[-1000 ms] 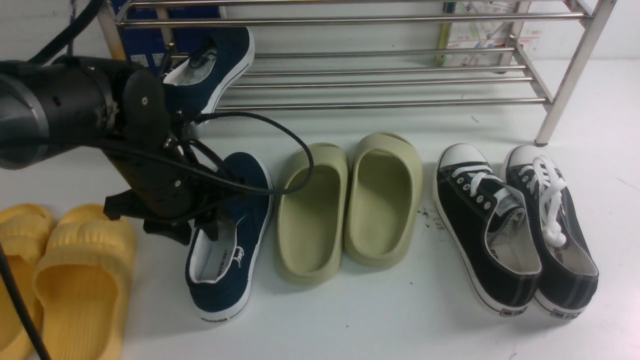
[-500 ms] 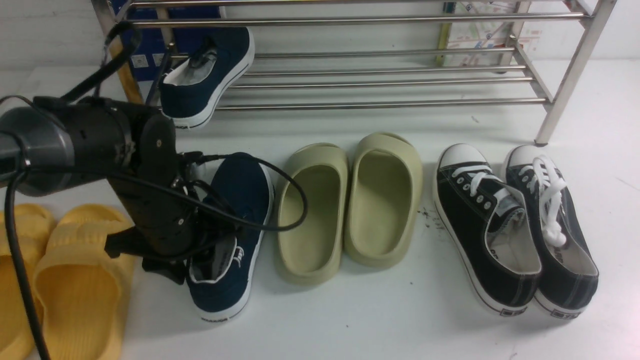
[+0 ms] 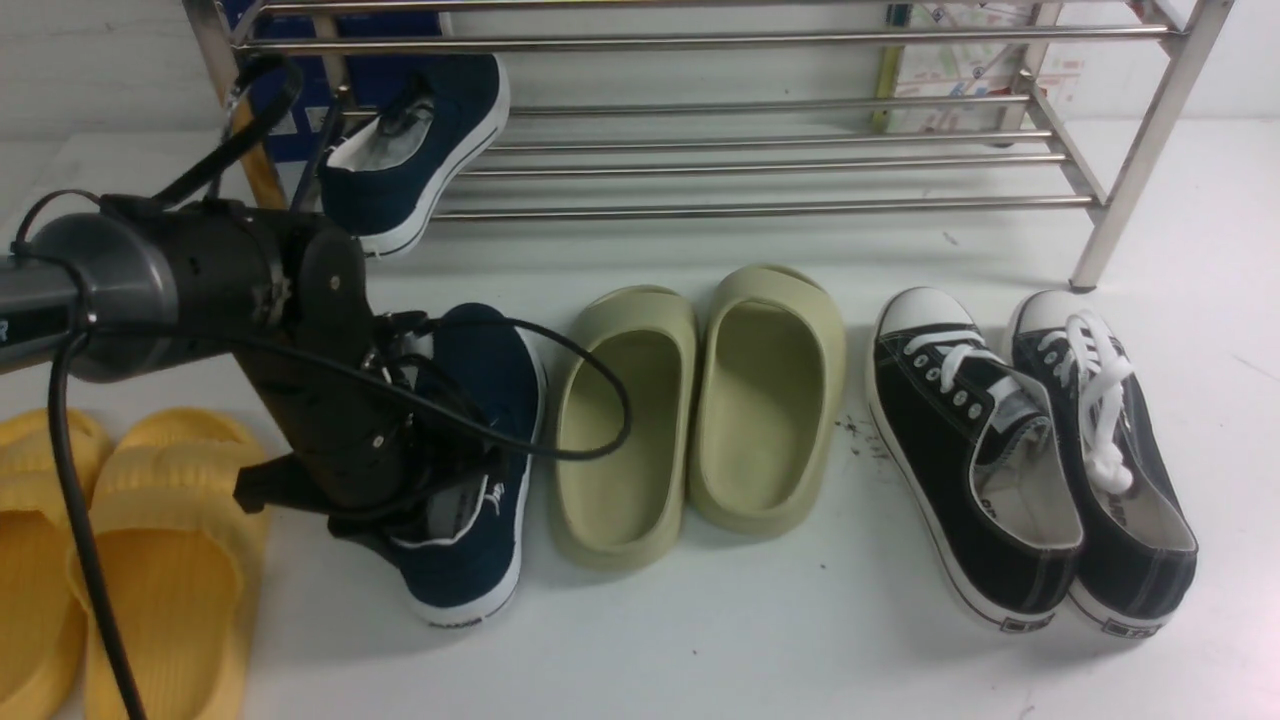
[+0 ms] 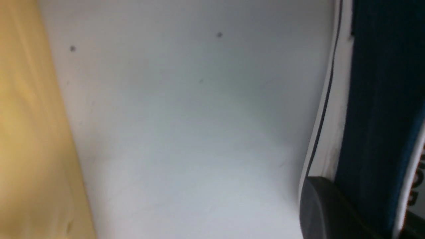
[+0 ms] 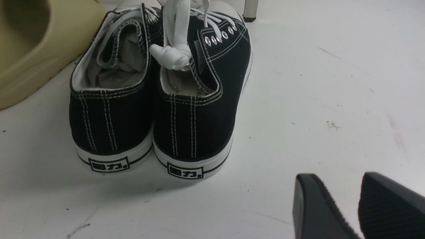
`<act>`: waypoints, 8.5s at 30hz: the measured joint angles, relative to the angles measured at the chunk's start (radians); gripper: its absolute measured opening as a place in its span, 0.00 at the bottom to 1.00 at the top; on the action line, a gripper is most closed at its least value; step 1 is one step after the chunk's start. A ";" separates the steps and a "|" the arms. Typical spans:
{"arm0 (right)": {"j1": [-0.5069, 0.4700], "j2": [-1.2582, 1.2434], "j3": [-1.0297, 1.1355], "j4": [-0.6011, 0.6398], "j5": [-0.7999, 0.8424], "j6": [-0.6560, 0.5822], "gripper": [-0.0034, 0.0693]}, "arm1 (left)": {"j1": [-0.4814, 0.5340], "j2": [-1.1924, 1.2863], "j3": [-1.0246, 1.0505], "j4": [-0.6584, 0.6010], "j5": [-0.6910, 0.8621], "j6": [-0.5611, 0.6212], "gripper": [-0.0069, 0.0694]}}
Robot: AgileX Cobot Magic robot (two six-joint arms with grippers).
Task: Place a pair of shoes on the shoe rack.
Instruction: Use the left arm to grab the shoe closest to it, then use the left arm to put a shoe into the shoe rack
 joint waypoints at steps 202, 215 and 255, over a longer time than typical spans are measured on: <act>0.000 0.000 0.000 0.000 0.000 0.000 0.38 | 0.030 0.427 -0.921 0.190 -0.038 -0.273 0.48; 0.000 0.000 0.000 0.000 0.000 0.000 0.38 | 0.030 0.342 -0.921 0.129 0.055 -0.115 0.55; 0.000 0.000 0.000 0.000 0.000 0.000 0.38 | 0.030 0.286 -0.805 0.011 0.030 0.005 0.07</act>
